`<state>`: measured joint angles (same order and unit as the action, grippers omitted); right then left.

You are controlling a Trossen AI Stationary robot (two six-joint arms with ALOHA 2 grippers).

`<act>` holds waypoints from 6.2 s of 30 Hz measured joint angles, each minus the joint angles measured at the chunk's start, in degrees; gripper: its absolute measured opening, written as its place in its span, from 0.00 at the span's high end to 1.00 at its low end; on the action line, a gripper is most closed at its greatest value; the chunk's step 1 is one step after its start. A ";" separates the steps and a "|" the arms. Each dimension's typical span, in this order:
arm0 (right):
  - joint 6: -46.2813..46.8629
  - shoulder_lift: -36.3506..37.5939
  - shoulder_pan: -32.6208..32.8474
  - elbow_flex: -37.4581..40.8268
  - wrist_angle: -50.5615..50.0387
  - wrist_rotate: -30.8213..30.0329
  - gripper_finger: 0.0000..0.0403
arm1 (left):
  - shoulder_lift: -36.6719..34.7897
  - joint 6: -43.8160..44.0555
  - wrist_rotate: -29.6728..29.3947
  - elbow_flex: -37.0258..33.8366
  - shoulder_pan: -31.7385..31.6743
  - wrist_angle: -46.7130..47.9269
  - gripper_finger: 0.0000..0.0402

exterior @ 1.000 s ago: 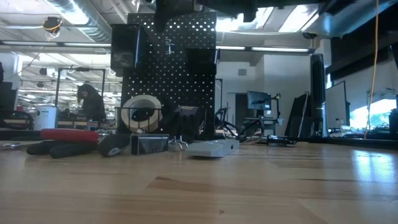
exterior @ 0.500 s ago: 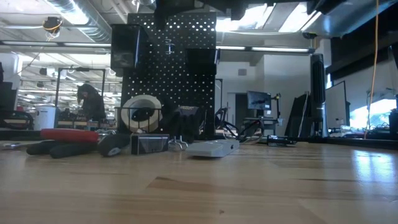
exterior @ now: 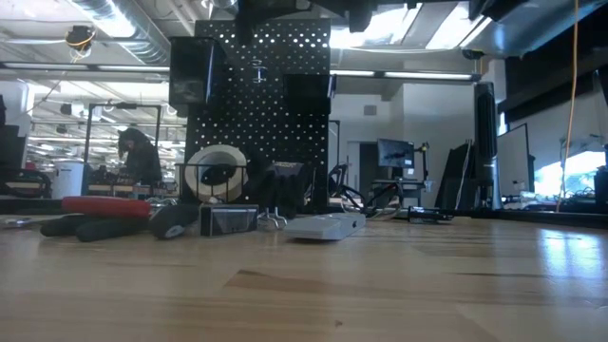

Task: Hang tools onto peg board
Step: Put the extension bar into the right black bin on the pegboard, then put the leveler into the right black bin on the pegboard

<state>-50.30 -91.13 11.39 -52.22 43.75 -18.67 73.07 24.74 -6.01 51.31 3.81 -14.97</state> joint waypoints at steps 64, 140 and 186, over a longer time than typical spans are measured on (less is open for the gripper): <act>41.28 -5.39 -32.41 -31.64 -57.33 14.29 0.69 | -13.28 17.20 -24.93 -22.99 10.84 21.53 0.35; 25.88 -38.24 -4.24 -51.15 -81.37 27.85 0.44 | -13.28 15.33 -24.88 -22.95 12.67 21.63 0.35; 27.41 -22.29 -5.00 -51.07 -91.78 15.05 0.86 | -13.30 15.38 -24.95 -22.93 12.65 21.60 0.35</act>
<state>-22.89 -113.42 6.39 -103.28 -48.02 -3.62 59.77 40.12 -30.96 28.38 16.47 6.63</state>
